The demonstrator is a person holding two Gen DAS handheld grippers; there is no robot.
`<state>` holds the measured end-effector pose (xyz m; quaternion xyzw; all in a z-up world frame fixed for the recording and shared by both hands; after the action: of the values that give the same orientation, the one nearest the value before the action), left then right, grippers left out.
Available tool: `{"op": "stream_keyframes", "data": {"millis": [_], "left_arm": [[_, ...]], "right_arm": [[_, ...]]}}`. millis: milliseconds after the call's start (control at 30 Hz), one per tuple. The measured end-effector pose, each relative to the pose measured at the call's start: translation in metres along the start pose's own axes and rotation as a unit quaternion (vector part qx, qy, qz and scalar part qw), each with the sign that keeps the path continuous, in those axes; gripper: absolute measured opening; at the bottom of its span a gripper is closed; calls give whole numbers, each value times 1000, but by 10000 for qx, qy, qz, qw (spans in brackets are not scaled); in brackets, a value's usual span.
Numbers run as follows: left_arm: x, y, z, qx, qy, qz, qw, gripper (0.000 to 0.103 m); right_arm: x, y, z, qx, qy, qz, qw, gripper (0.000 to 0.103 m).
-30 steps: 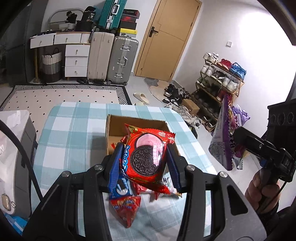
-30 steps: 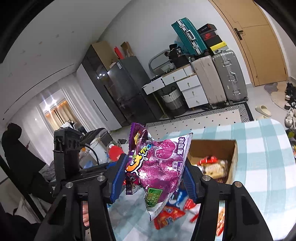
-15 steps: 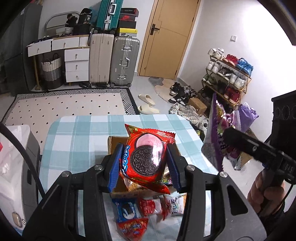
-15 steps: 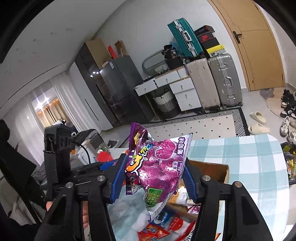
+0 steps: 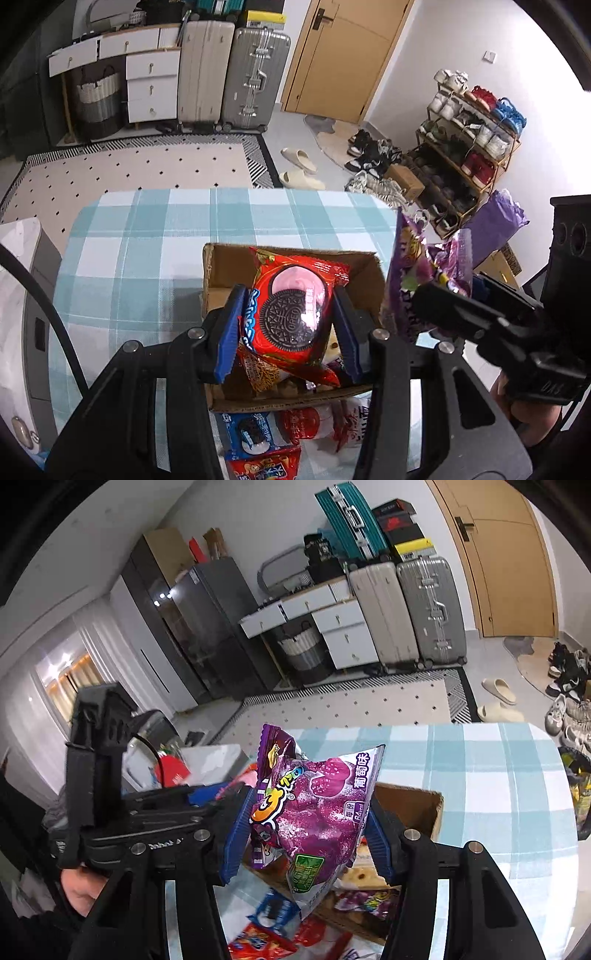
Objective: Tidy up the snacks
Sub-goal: 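Open both grippers to drop the Oreo pack and purple bag into the box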
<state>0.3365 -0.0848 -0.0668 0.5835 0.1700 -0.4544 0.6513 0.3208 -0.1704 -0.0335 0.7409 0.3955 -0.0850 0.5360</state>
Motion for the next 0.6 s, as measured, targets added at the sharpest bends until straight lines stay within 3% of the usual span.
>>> {"op": "stream_keyframes", "data": {"millis": [300,600], "left_arm": [[49,-13,-12,-117,41,-254,9996,43],[65,-16,-16,-273,4,-428,9987,43]], "right_arm": [[38,-23,29,50,-180,-339,9993,57],[55,-32,34,-81,-278,-474,9985,58]]}}
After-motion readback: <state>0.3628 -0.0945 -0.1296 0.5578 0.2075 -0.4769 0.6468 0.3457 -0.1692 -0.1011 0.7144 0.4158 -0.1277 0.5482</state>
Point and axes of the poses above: each gripper's, at about its wrist camera, not at the fingertips, and x roughly the way its jaws point, z to its right, y to its top, the point moved 8 cm from there along x, roughly the way its jaws point
